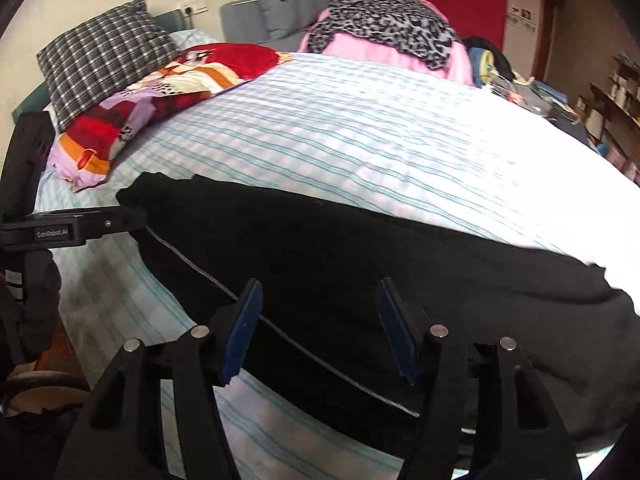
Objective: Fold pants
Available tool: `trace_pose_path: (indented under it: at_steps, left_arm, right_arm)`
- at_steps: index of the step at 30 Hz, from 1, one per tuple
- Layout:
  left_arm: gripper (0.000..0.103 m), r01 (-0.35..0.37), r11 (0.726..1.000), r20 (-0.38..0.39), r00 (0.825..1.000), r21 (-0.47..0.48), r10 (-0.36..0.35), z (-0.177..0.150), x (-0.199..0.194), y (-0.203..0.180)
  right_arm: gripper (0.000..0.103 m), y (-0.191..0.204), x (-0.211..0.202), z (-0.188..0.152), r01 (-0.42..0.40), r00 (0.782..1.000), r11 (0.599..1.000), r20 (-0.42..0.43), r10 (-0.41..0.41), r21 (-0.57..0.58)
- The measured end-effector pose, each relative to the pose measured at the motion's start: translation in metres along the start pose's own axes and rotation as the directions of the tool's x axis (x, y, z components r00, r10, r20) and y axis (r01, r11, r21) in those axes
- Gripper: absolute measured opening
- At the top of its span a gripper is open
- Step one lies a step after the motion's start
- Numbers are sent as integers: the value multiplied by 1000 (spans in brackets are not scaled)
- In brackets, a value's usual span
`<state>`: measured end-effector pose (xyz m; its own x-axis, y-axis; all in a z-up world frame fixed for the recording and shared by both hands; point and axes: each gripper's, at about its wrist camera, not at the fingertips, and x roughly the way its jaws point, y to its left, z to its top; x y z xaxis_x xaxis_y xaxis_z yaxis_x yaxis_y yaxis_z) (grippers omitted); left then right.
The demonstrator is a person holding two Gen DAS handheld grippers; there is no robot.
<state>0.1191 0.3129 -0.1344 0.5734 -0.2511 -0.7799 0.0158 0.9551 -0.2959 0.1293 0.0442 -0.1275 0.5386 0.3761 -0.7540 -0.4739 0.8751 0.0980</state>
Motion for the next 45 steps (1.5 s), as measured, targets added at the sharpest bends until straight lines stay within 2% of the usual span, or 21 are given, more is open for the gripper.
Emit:
trace_pose_path:
  at_steps: [2, 6, 10, 11, 14, 15, 16, 17, 18, 20, 23, 26, 28, 30, 32, 33, 35, 36, 39, 42, 45]
  left_arm:
    - [74, -6, 1000, 6, 1000, -3, 6, 4, -8, 9]
    - [76, -50, 998, 19, 999, -27, 50, 12, -11, 26]
    - [76, -56, 996, -13, 998, -72, 56, 18, 3, 47]
    - [76, -51, 996, -30, 998, -77, 49, 18, 9, 51]
    - [75, -3, 995, -75, 997, -102, -5, 22, 30, 60]
    - [70, 9, 994, -78, 997, -108, -17, 23, 33, 61]
    - [55, 30, 994, -81, 996, -105, -39, 24, 35, 60]
    - [43, 48, 994, -80, 995, -96, -56, 26, 35, 57]
    - [43, 38, 996, -64, 997, -78, -43, 28, 31, 52]
    - [26, 29, 999, -9, 1000, -27, -29, 32, 22, 42]
    - [24, 28, 1000, 43, 999, -5, -28, 39, 12, 37]
    - [24, -5, 1000, 33, 999, -3, 5, 40, 22, 41]
    - [25, -27, 999, -32, 999, -31, 26, 37, 41, 51]
    - [28, -26, 998, -82, 996, -61, 21, 32, 53, 60]
    - [33, -33, 998, -80, 996, -51, 29, 31, 51, 60]
    - [34, -35, 998, -82, 996, -46, 31, 32, 49, 60]
    - [53, -37, 997, -86, 996, -63, 32, 34, 44, 64]
    - [57, -32, 996, -84, 996, -82, 25, 35, 40, 68]
    - [59, -76, 993, -69, 995, -93, 70, 38, 27, 77]
    - [61, -115, 989, -44, 993, -97, 111, 41, 13, 86]
    - [62, -146, 984, -22, 989, -101, 144, 41, 2, 93]
  right_arm:
    - [69, 19, 16, 20, -22, 1000, 999, 11, 22, -44]
    - [70, 40, 61, 60, -43, 999, 994, -11, 42, -101]
    - [70, 37, 116, 75, -52, 992, 988, -118, 35, -144]
    - [66, 34, 125, 73, -70, 988, 989, -149, 50, -132]
    - [17, 27, 135, 66, -127, 975, 989, -194, 109, -79]
    - [8, 27, 133, 66, -115, 978, 990, -183, 100, -76]
    - [4, 27, 128, 66, -111, 981, 991, -169, 97, -73]
    - [3, 28, 121, 67, -100, 986, 992, -144, 89, -71]
    - [2, 28, 112, 71, -94, 990, 993, -114, 85, -69]
    - [2, 27, 94, 79, -63, 996, 996, -60, 60, -65]
    - [2, 24, 87, 89, -38, 999, 998, -37, 36, -55]
    - [2, 22, 101, 88, -25, 998, 999, -61, 22, -47]
    - [5, 21, 117, 83, -24, 995, 999, -93, 21, -31]
    - [21, 23, 133, 77, -26, 990, 999, -143, 22, -29]
    - [31, 27, 135, 73, -26, 989, 999, -147, 22, -22]
    - [35, 28, 131, 72, -29, 990, 999, -135, 27, -15]
    - [45, 30, 116, 73, -19, 996, 1000, -87, 19, -4]
    - [51, 33, 104, 75, -16, 999, 1000, -50, 16, 1]
    - [65, 52, 77, 73, -75, 997, 997, 24, 75, -1]
    - [65, 86, 78, 59, -165, 986, 982, -16, 164, -96]
    - [65, 117, 95, 42, -184, 982, 965, -76, 173, -185]
